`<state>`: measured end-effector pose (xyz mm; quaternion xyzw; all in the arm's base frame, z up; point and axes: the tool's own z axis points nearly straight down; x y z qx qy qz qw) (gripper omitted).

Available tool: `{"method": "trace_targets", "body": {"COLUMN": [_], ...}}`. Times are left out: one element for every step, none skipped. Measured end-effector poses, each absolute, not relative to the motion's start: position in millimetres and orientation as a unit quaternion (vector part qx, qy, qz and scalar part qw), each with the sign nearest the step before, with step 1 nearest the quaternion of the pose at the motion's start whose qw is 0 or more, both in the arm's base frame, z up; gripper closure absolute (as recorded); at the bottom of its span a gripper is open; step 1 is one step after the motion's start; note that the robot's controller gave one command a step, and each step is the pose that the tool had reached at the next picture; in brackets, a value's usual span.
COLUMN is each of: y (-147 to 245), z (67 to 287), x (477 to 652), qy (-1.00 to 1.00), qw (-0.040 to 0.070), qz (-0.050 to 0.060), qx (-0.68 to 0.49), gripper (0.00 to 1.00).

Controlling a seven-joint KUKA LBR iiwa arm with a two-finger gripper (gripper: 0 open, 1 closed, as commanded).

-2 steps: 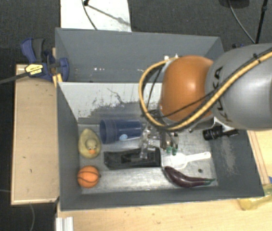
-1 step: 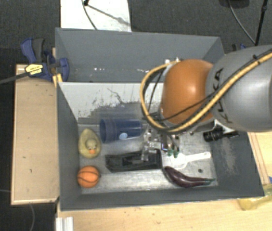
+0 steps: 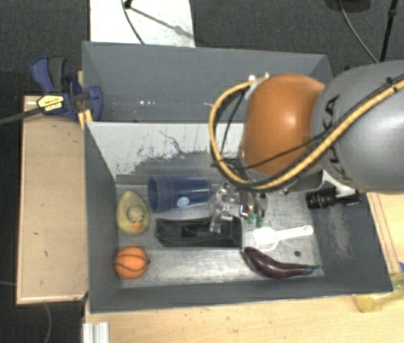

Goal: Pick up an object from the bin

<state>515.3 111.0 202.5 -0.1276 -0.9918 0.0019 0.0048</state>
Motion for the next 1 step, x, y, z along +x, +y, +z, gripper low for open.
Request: {"method": "trace_targets", "body": {"y": [103.9], "z": [204.7], "x": [527.2], "qy": [-0.987], "qw": [-0.004], "qz": [-0.001], "qx": [-0.158], "gripper": [1.0]}}
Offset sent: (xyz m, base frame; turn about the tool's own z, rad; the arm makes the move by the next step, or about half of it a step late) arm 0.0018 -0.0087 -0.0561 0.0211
